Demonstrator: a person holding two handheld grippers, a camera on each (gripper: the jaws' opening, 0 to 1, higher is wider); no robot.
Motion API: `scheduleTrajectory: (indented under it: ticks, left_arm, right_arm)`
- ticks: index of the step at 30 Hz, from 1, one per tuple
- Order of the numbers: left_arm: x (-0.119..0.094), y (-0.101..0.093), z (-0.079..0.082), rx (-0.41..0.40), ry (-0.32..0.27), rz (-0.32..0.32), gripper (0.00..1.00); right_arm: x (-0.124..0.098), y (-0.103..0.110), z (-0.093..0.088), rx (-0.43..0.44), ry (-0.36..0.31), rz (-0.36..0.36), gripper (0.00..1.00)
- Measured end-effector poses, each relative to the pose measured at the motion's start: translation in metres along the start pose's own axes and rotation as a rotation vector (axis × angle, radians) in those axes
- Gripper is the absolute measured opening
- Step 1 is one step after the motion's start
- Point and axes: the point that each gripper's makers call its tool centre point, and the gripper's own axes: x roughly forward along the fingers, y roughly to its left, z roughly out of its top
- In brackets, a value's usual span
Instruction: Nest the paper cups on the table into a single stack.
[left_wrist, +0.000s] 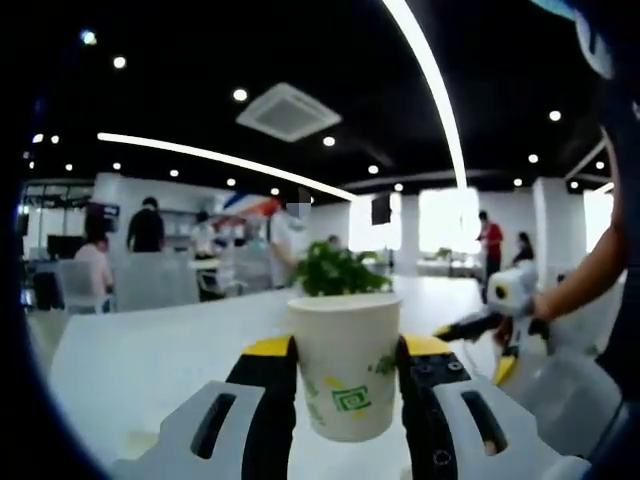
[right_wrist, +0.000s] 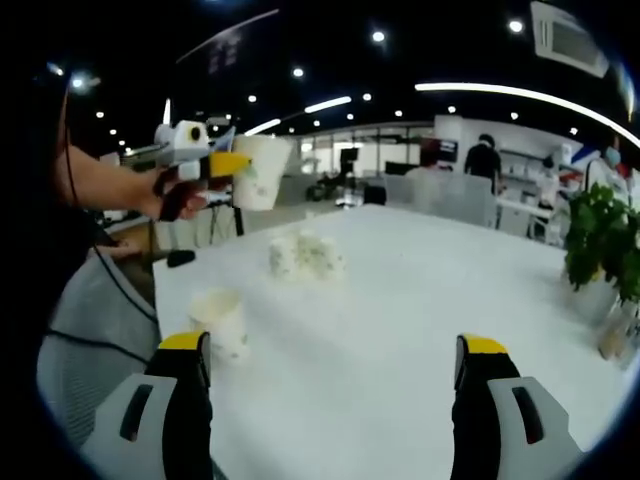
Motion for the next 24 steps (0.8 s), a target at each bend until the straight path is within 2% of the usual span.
scheduleTrajectory:
  ticks: [4, 24]
  left_arm:
    - [-0.002, -0.008, -0.004, -0.008, 0.006, -0.008, 0.38]
    - [-0.008, -0.040, -0.005, -0.036, -0.010, -0.071, 0.38]
  right_arm:
    - [0.001, 0.002, -0.001, -0.001, 0.002, 0.004, 1.00]
    - [0.003, 0.004, -0.003, 0.003, 0.009, 0.012, 1.00]
